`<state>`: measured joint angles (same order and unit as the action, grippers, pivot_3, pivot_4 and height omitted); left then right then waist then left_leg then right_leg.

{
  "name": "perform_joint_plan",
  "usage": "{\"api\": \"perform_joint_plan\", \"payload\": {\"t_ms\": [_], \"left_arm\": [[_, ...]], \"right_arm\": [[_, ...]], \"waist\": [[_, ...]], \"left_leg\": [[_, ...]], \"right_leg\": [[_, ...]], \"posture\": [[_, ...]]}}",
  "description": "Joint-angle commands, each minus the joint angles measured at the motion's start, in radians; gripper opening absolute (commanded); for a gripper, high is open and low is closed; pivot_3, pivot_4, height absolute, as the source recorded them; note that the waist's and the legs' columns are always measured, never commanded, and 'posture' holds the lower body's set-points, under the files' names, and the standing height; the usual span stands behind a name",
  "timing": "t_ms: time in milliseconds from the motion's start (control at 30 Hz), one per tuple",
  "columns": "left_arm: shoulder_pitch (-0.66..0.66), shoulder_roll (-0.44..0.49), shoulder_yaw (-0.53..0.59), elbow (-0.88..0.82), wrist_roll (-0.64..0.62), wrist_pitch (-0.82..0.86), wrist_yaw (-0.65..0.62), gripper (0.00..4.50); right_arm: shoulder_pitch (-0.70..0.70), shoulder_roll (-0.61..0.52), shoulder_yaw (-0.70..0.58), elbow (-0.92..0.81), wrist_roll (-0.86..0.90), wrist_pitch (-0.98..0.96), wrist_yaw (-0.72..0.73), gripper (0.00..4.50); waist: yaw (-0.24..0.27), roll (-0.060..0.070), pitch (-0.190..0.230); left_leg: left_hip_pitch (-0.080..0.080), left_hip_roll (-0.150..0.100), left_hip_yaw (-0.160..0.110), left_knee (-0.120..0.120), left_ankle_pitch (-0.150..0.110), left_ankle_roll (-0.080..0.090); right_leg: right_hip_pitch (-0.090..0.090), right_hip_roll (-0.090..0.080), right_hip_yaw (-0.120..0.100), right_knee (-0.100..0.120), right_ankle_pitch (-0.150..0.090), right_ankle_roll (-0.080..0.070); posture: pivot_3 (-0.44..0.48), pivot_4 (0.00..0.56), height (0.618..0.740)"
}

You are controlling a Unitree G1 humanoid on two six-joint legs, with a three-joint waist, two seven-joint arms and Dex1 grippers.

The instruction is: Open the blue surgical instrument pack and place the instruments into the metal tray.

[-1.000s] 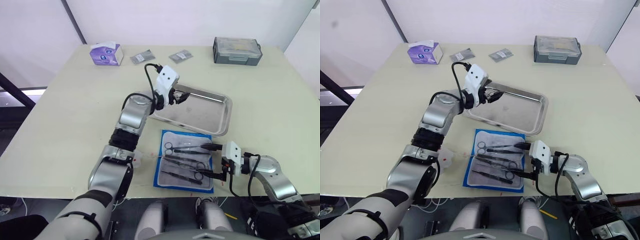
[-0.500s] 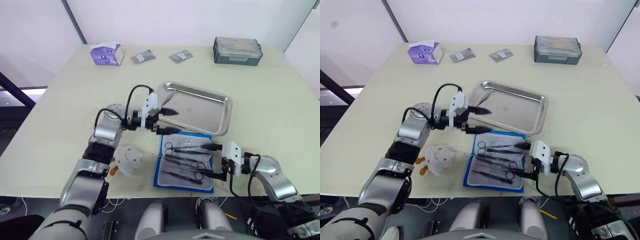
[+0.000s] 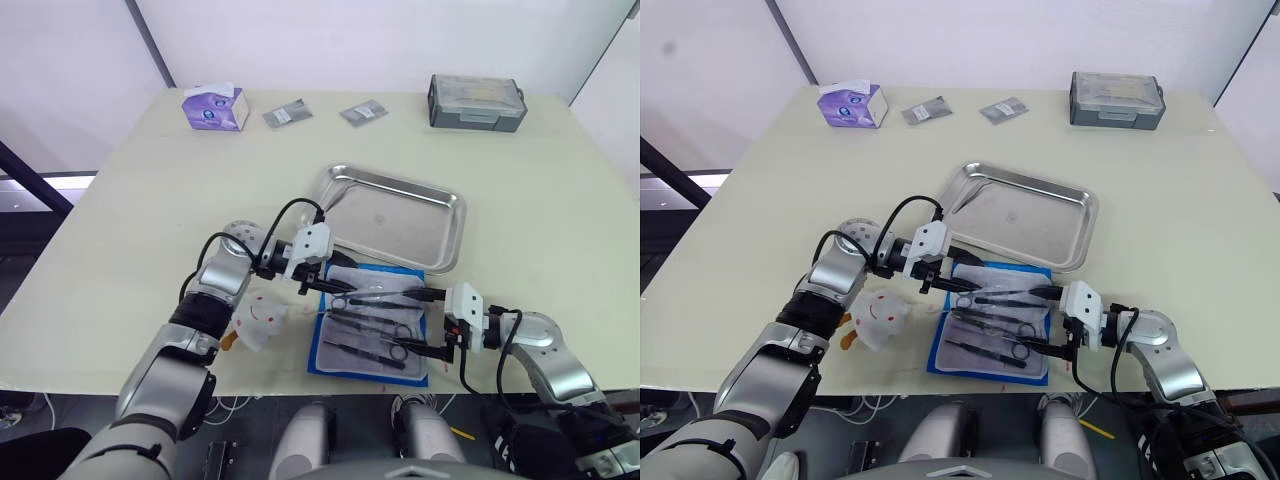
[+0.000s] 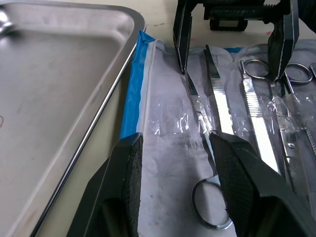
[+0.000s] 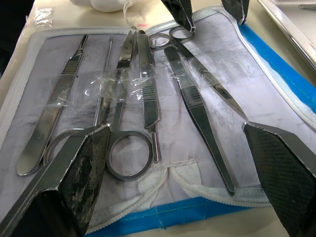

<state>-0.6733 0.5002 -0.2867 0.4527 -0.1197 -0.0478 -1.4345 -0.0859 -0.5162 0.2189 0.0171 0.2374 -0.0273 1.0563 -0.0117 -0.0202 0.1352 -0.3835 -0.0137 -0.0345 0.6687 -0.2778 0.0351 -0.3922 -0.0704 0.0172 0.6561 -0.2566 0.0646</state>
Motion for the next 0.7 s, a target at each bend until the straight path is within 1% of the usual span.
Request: {"api": "perform_joint_plan", "payload": {"t_ms": [33,500,700], "left_arm": [[0.009,0.000,-0.003,-0.030,-0.002,-0.009,-0.008,2.18],[0.035,0.002,-0.045,-0.012,0.060,-0.042,0.016,2.18],[0.011,0.008,-0.057,0.060,0.121,-0.097,0.060,2.18]], "right_arm": [[0.035,-0.009,0.024,0.042,-0.031,0.035,-0.004,4.50],[0.031,-0.009,0.022,0.049,-0.034,0.029,-0.007,4.50],[0.034,-0.010,0.021,0.046,-0.032,0.030,-0.010,4.50]], "waist": [[0.000,0.000,0.000],[0.000,0.000,0.000],[0.000,0.000,0.000]], "left_leg": [[0.000,0.000,0.000,0.000,0.000,0.000],[0.000,0.000,0.000,0.000,0.000,0.000],[0.000,0.000,0.000,0.000,0.000,0.000]], "right_leg": [[0.000,0.000,0.000,0.000,0.000,0.000],[0.000,0.000,0.000,0.000,0.000,0.000],[0.000,0.000,0.000,0.000,0.000,0.000]], "posture": [[0.000,0.150,0.734],[0.000,0.150,0.734],[0.000,0.150,0.734]]}}
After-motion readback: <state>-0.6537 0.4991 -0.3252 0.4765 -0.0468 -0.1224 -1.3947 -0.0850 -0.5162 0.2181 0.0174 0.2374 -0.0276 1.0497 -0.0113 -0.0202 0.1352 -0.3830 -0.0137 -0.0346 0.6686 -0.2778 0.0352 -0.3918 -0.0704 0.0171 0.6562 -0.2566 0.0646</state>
